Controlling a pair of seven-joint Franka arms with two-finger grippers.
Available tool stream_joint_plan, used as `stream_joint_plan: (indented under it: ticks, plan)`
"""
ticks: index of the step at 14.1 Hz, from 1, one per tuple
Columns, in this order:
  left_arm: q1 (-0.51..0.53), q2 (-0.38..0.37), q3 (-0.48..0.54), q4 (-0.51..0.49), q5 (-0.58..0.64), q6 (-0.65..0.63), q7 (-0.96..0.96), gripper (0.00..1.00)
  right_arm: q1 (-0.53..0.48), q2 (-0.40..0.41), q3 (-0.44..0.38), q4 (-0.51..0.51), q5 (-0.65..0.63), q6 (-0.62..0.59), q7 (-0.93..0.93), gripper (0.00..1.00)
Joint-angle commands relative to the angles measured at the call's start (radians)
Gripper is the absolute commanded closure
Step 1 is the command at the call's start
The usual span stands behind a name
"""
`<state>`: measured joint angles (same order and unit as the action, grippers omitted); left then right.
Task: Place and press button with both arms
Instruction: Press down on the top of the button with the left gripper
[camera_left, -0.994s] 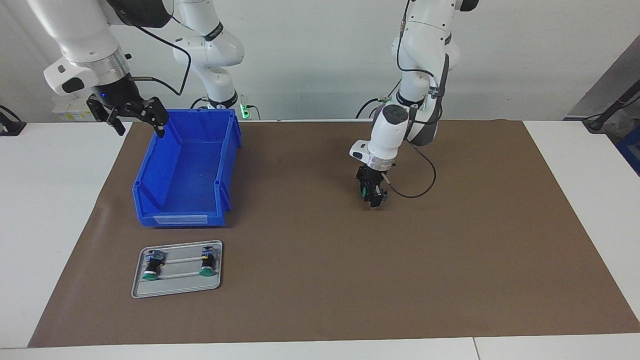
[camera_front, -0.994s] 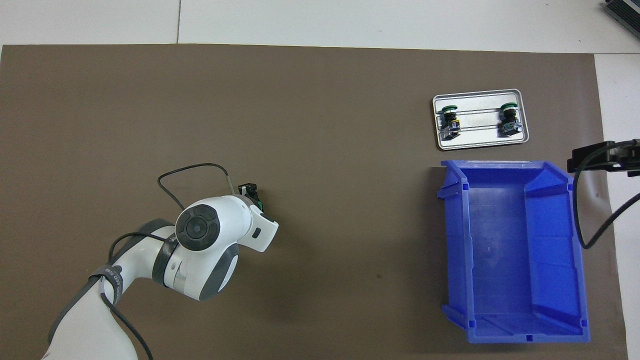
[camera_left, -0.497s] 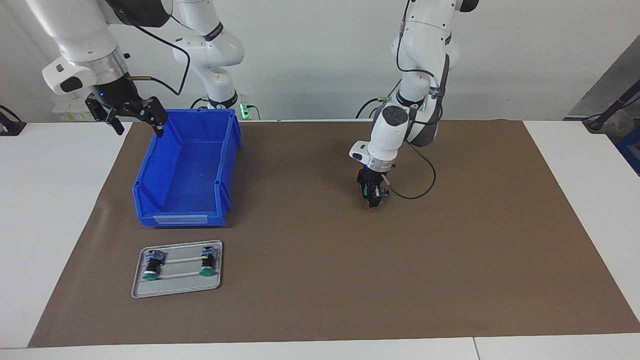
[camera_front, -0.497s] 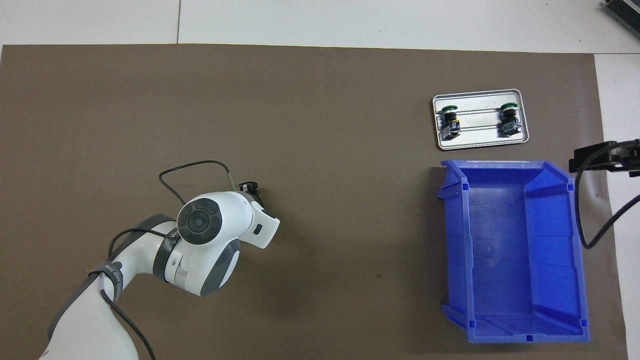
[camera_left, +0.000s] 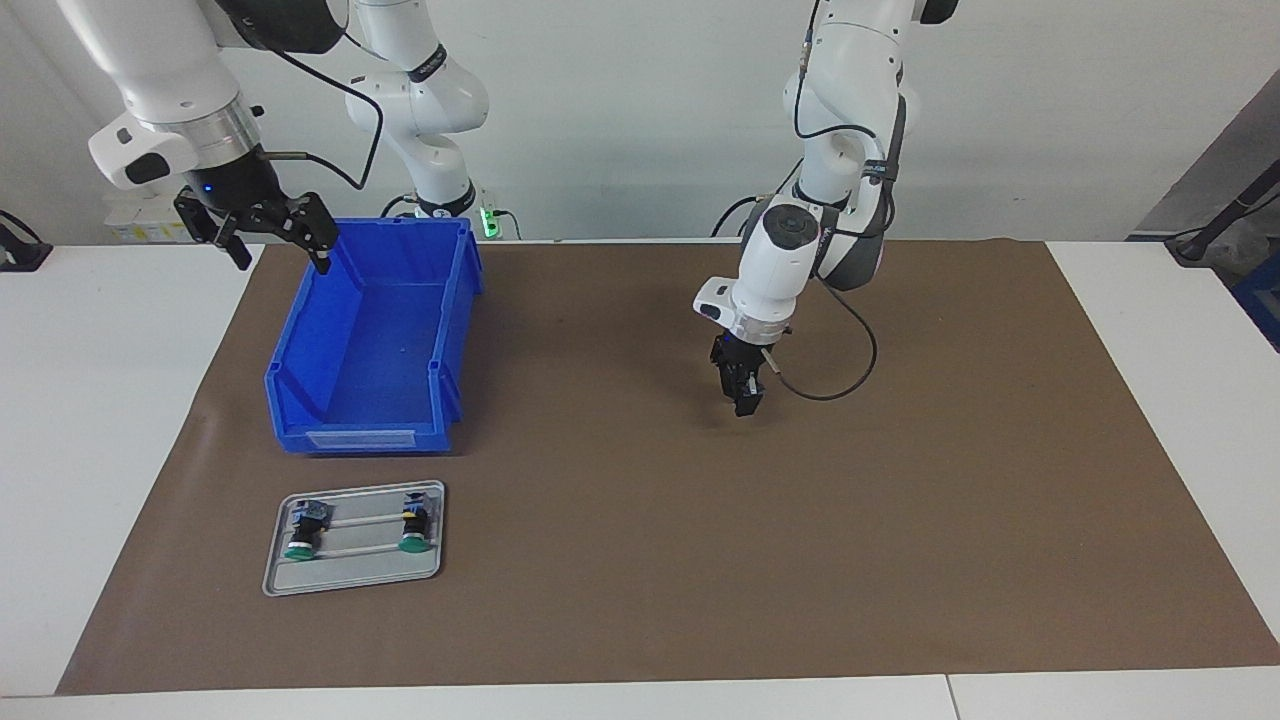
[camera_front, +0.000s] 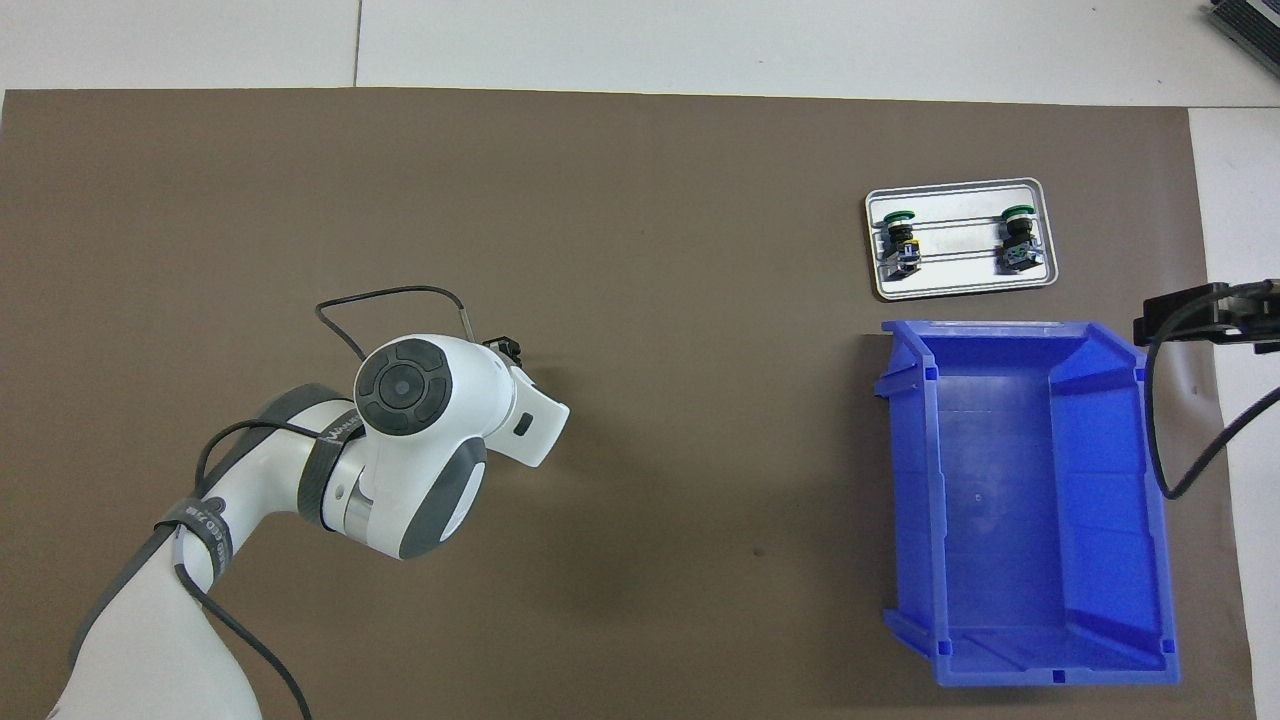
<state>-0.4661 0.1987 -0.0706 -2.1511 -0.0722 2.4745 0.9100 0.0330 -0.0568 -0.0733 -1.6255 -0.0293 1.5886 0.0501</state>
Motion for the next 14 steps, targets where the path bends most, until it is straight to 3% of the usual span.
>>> stream_joint_plan:
  ticks: [1,7,12,14]
  plan:
    - [-0.005,-0.016,0.009,-0.007,-0.014,-0.028,0.004,1.0,-0.004,-0.021,0.004,-0.02,-0.001,-0.007,0.005,0.0]
    - [-0.003,-0.022,0.011,0.016,-0.014,-0.029,-0.003,1.0,-0.004,-0.021,0.004,-0.019,-0.001,-0.007,0.005,0.0]
    - [0.082,-0.025,0.011,0.192,-0.014,-0.299,-0.023,1.0,-0.004,-0.021,0.004,-0.019,-0.001,-0.007,0.005,0.0]
    - [0.112,-0.053,0.011,0.198,-0.014,-0.325,-0.032,1.0,-0.004,-0.021,0.004,-0.019,-0.001,-0.007,0.005,0.0]
